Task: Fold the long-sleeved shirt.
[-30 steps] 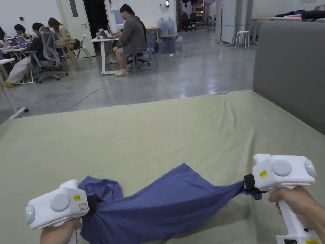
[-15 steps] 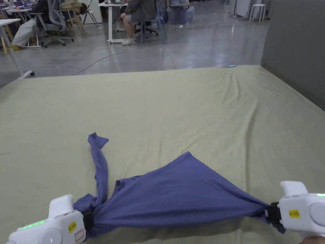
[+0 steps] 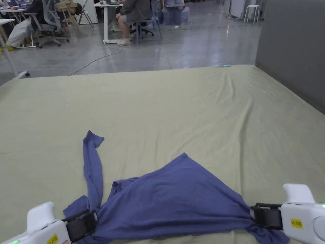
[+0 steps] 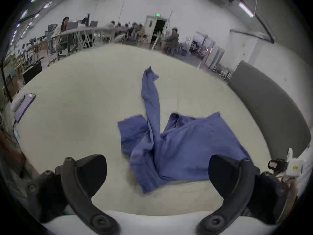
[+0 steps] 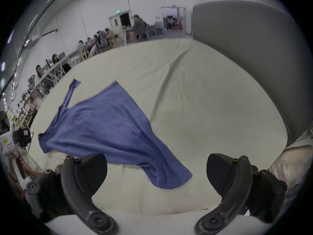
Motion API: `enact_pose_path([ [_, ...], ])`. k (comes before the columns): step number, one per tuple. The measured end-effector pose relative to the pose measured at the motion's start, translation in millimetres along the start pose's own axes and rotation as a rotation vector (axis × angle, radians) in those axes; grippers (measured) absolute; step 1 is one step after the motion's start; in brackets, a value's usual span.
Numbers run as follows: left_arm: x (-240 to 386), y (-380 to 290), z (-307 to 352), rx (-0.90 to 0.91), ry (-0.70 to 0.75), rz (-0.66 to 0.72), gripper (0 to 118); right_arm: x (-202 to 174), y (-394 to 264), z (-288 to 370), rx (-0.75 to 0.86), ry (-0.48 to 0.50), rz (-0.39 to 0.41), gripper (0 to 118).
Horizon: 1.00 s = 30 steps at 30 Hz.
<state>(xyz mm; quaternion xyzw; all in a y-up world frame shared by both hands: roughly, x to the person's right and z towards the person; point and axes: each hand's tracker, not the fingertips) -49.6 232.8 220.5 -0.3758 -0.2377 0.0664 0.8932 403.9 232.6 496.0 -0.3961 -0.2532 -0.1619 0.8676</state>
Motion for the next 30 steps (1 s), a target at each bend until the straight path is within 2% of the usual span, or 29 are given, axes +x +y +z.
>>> enact_pose_path([
  [1, 0.3, 3.7, 9.4, 0.019, 0.010, 0.014, 118, -2.8, 1.9, 7.2, 0.009, -0.007, -0.004, 112],
  [2, 0.4, 7.3, 16.9, 0.018, 0.020, 0.021, 115, -5.2, 2.1, 13.4, 0.019, -0.002, -0.009, 95],
  [3, 0.1, 10.3, 23.1, 0.020, 0.029, 0.032, 98, -6.6, 2.8, 17.8, 0.041, 0.018, -0.015, 55],
  [4, 0.9, 5.1, 32.5, 0.029, 0.033, 0.036, 30, -8.9, 4.0, 19.7, 0.045, 0.025, -0.015, 0],
  [5, 0.9, 6.1, 37.3, 0.041, 0.029, 0.030, 0, -12.2, 4.8, 16.1, 0.033, 0.009, -0.026, 0],
  [7, 2.7, 5.1, 39.5, 0.045, 0.073, 0.005, 0, -20.0, 1.9, 8.8, 0.023, 0.033, -0.005, 0],
  [8, 3.8, 3.1, 42.1, 0.024, 0.032, -0.022, 0, -23.9, 1.0, 5.3, 0.007, 0.057, 0.010, 0],
  [13, 17.5, -1.6, 28.1, -0.010, -0.058, -0.051, 1, -37.4, 2.8, -0.7, -0.007, 0.060, 0.030, 0],
  [14, 22.8, -1.8, 19.2, -0.007, -0.055, -0.047, 20, -37.7, 4.1, 1.6, -0.009, 0.062, 0.033, 0],
  [15, 27.3, -2.4, 9.6, -0.010, -0.059, -0.048, 54, -40.2, 4.1, -0.7, -0.008, 0.064, 0.035, 0],
  [16, 23.6, -3.1, 2.2, -0.021, -0.064, -0.052, 100, -42.1, 4.5, -3.4, -0.008, 0.069, 0.037, 0],
  [17, 28.5, -3.5, -12.0, -0.056, -0.057, -0.070, 100, -43.9, 5.0, -6.9, -0.010, 0.075, 0.037, 0],
  [19, 39.0, -6.6, -41.4, -0.132, -0.008, -0.107, 112, -42.9, 7.4, -4.5, -0.017, 0.076, 0.038, 0],
  [23, 53.8, -14.8, -84.5, -0.194, 0.038, -0.188, 111, -44.5, 11.2, -9.1, -0.030, 0.072, 0.060, 0],
  [27, 54.6, -21.1, -122.9, -0.198, 0.044, -0.199, 110, -53.6, 25.3, -23.6, -0.051, 0.074, 0.098, 0],
  [30, 50.9, -24.7, -142.9, -0.247, 0.101, -0.240, 90, -67.0, 47.3, -41.9, -0.064, 0.081, 0.141, 0],
])
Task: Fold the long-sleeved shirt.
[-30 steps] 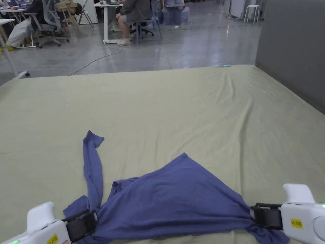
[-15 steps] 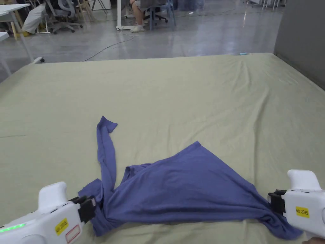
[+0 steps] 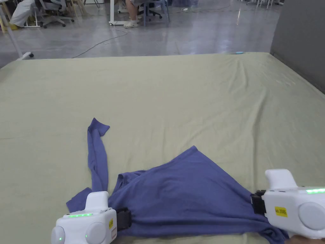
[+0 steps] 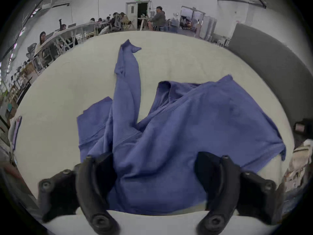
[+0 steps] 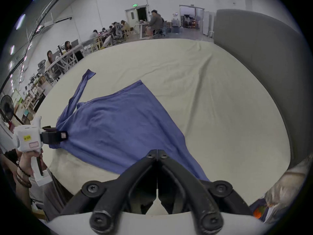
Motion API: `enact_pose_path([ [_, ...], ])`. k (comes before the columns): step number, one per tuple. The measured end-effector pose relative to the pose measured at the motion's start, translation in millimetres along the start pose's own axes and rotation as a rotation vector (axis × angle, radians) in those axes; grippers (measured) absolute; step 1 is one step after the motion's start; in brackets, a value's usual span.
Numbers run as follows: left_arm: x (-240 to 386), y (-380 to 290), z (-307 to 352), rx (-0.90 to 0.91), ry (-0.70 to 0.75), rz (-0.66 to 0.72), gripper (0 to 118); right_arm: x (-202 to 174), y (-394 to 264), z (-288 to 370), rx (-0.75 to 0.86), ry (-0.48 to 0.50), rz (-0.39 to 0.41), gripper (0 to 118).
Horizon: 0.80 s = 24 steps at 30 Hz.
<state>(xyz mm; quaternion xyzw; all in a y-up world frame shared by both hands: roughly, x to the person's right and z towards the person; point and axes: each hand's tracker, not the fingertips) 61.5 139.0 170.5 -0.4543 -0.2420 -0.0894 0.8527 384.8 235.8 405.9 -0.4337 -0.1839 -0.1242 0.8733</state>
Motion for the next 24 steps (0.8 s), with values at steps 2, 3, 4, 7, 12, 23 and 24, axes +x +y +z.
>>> enact_pose_path([
  [2, -1.2, -1.5, 0.0, 0.011, -0.010, -0.014, 77, -9.8, 27.9, -23.7, -0.003, 0.019, 0.054, 0],
  [3, -1.6, 0.8, 3.0, 0.012, -0.016, -0.013, 59, -15.2, 44.3, -38.4, -0.009, 0.029, 0.086, 0],
  [4, -2.4, 3.0, 9.2, 0.020, -0.029, -0.004, 11, -22.3, 64.6, -52.6, -0.014, 0.024, 0.115, 0],
  [7, -7.8, 2.3, 28.2, 0.071, -0.099, 0.089, 4, -38.8, 125.4, -107.1, -0.022, 0.066, 0.172, 1],
  [12, -4.7, -0.9, 48.9, 0.088, -0.121, 0.093, 4, -64.0, 194.6, -191.9, -0.172, 0.132, 0.215, 100],
  [23, -10.1, 22.2, 66.8, 0.128, -0.126, 0.051, 4, -94.6, 190.2, -188.3, -0.252, 0.083, 0.269, 0],
  [24, -10.6, 28.3, 70.5, 0.139, -0.128, 0.041, 4, -92.8, 197.4, -175.8, -0.208, 0.109, 0.284, 0],
])
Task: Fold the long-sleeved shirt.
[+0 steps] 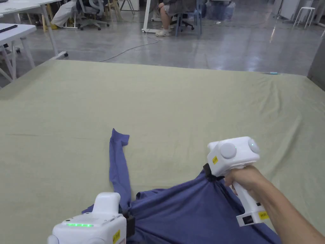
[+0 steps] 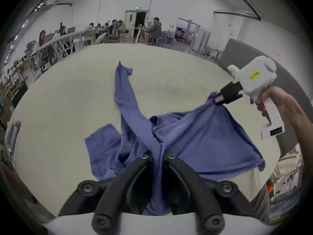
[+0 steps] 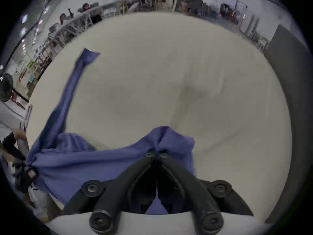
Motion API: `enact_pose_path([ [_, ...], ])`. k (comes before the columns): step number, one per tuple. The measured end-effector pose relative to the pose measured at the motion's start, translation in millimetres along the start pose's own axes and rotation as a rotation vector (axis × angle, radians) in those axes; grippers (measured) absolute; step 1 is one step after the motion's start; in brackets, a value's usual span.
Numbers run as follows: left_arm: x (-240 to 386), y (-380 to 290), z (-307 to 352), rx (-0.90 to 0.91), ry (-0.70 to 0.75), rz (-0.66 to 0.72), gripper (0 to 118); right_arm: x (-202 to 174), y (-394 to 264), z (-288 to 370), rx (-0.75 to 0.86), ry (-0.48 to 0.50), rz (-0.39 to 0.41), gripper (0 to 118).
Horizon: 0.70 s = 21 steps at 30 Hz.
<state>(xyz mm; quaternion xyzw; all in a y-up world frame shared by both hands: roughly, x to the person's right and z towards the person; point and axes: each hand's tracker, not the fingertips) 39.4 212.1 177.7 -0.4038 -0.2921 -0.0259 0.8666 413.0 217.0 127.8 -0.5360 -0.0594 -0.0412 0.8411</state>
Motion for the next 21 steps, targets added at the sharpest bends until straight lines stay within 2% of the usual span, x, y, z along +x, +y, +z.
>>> enact_pose_path([
  [1, -0.9, 10.7, 5.1, 0.027, 0.004, -0.007, 4, 3.8, 3.3, 21.3, 0.051, -0.005, 0.009, 0],
  [3, -3.0, 36.0, 18.1, 0.104, 0.013, -0.015, 4, 14.8, 14.8, 70.4, 0.169, -0.034, -0.024, 0],
  [6, -1.3, 87.3, 40.3, 0.190, -0.011, -0.048, 4, 34.5, 33.0, 152.5, 0.335, 0.009, -0.055, 0],
  [11, 15.8, 199.5, 71.0, 0.355, -0.023, -0.097, 3, 47.4, 67.3, 283.5, 0.568, -0.019, -0.026, 0],
  [16, 51.0, 326.3, 94.7, 0.438, -0.010, -0.180, 3, 67.0, 112.0, 361.5, 0.744, -0.102, -0.047, 0],
  [18, 65.7, 370.2, 99.5, 0.473, 0.024, -0.227, 3, 76.8, 129.9, 380.4, 0.763, -0.105, -0.078, 0],
  [21, 85.9, 428.5, 112.3, 0.525, 0.028, -0.223, 3, 91.1, 155.8, 397.9, 0.767, -0.141, -0.112, 0],
])
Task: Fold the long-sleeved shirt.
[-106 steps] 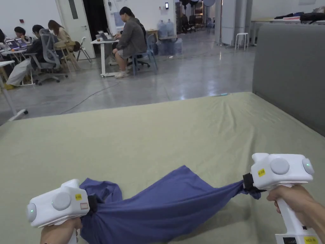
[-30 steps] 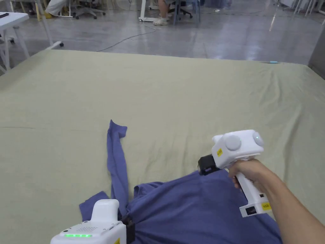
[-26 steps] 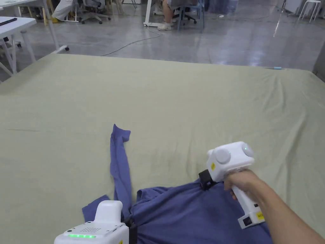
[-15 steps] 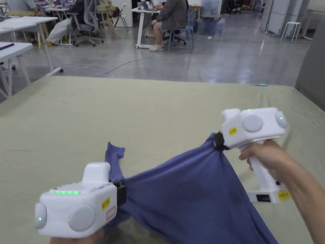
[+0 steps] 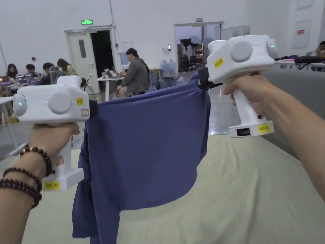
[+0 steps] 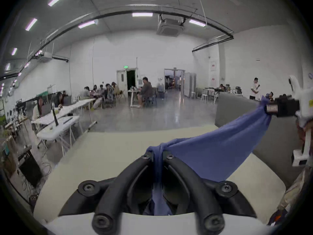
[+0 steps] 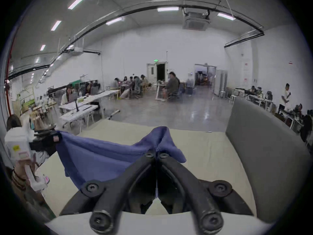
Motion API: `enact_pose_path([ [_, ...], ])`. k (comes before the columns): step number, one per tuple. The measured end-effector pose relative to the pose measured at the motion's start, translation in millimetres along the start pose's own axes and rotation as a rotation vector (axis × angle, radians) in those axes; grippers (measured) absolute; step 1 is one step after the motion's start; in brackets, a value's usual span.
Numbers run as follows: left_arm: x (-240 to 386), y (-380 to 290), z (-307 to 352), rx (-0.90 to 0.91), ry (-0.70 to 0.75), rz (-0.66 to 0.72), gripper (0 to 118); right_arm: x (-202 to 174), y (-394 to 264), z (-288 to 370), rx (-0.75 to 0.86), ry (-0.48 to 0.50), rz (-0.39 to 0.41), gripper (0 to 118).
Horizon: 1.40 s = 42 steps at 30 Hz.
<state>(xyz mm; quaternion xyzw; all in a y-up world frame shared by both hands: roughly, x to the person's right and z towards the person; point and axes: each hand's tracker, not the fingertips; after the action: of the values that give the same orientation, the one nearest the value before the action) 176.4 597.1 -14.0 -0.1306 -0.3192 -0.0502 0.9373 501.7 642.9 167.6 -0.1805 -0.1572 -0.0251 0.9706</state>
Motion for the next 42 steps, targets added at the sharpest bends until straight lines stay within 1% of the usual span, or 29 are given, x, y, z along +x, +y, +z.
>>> enact_pose_path([
  [3, 10.6, 43.6, -8.9, 0.045, 0.009, -0.008, 3, 6.6, 20.0, -4.0, 0.030, -0.046, 0.005, 0],
  [4, 15.7, 53.8, -10.7, 0.061, 0.031, -0.036, 3, 9.3, 24.4, -5.1, 0.043, -0.051, -0.007, 0],
  [5, 20.8, 60.2, -12.0, 0.061, 0.043, -0.054, 3, 12.0, 25.8, -6.7, 0.058, -0.052, -0.040, 0],
  [6, 26.9, 62.9, -13.8, 0.059, 0.050, -0.064, 3, 15.8, 25.6, -9.2, 0.057, -0.045, -0.062, 0],
  [9, 32.9, 47.9, -23.9, 0.037, 0.036, -0.081, 3, 22.9, 8.4, -23.8, 0.022, -0.063, -0.068, 0],
  [10, 34.6, 34.9, -28.9, 0.042, 0.030, -0.086, 3, 26.1, -5.7, -30.6, 0.010, -0.065, -0.071, 0],
  [14, 37.7, -37.7, -61.9, -0.114, 0.042, -0.143, 3, 35.5, -75.8, -61.4, -0.089, -0.042, -0.136, 0],
  [16, 41.9, -85.6, -74.6, -0.164, 0.040, -0.164, 3, 38.5, -118.0, -81.1, -0.135, -0.040, -0.134, 0],
  [18, 42.8, -134.3, -85.0, -0.229, 0.032, -0.162, 3, 37.3, -161.2, -98.1, -0.195, -0.050, -0.143, 0],
  [19, 43.1, -156.8, -88.0, -0.244, 0.041, -0.139, 2, 43.7, -179.0, -113.8, -0.226, -0.047, -0.167, 0],
  [21, 35.7, -190.2, -97.2, -0.297, 0.054, -0.089, 2, 43.3, -212.5, -122.4, -0.278, -0.031, -0.213, 0],
  [22, 32.9, -202.1, -96.5, -0.328, 0.048, -0.069, 2, 41.8, -225.9, -123.4, -0.295, -0.027, -0.213, 0],
  [23, 29.5, -211.0, -93.0, -0.323, 0.031, -0.060, 2, 37.7, -235.3, -119.6, -0.301, -0.059, -0.173, 0],
  [24, 26.4, -214.8, -88.5, -0.326, 0.026, -0.072, 2, 33.0, -242.7, -115.4, -0.301, -0.091, -0.147, 0],
  [25, 25.2, -219.0, -79.7, -0.312, 0.032, -0.086, 2, 25.3, -247.7, -105.4, -0.293, -0.115, -0.096, 0],
  [27, 25.9, -226.0, -53.8, -0.257, 0.023, -0.082, 2, 6.8, -261.7, -74.2, -0.237, -0.098, -0.082, 0],
  [28, 25.7, -231.1, -37.1, -0.225, -0.002, -0.051, 2, -0.6, -271.3, -59.3, -0.249, -0.093, -0.085, 0],
  [29, 25.3, -236.3, -18.4, -0.206, -0.009, -0.005, 2, -8.2, -283.6, -43.8, -0.243, -0.091, -0.071, 0],
  [31, 26.8, -261.0, 21.1, -0.181, -0.030, 0.000, 2, -23.5, -314.7, -7.2, -0.231, -0.077, -0.048, 0],
  [32, 27.6, -276.2, 39.7, -0.149, -0.010, 0.026, 2, -27.2, -331.0, 8.1, -0.233, -0.065, -0.054, 0],
  [34, 26.8, -315.9, 75.5, -0.196, -0.009, 0.048, 2, -34.8, -367.2, 39.0, -0.257, -0.051, -0.073, 0],
  [35, 29.2, -336.6, 91.3, -0.211, 0.014, 0.056, 2, -39.5, -388.2, 57.0, -0.275, -0.038, -0.082, 0],
  [37, 32.4, -382.7, 123.9, -0.284, -0.003, 0.068, 1, -44.7, -426.5, 83.5, -0.331, -0.048, -0.112, 0],
  [39, 37.5, -419.6, 152.4, -0.348, 0.005, 0.093, 0, -48.6, -461.7, 107.6, -0.382, -0.050, -0.120, 0],
  [41, 45.6, -452.2, 176.9, -0.420, -0.007, 0.105, 0, -48.6, -493.9, 127.2, -0.458, -0.038, -0.159, 0],
  [42, 48.4, -465.5, 187.1, -0.443, -0.019, 0.100, 0, -48.8, -508.9, 134.6, -0.492, -0.052, -0.173, 0],
])
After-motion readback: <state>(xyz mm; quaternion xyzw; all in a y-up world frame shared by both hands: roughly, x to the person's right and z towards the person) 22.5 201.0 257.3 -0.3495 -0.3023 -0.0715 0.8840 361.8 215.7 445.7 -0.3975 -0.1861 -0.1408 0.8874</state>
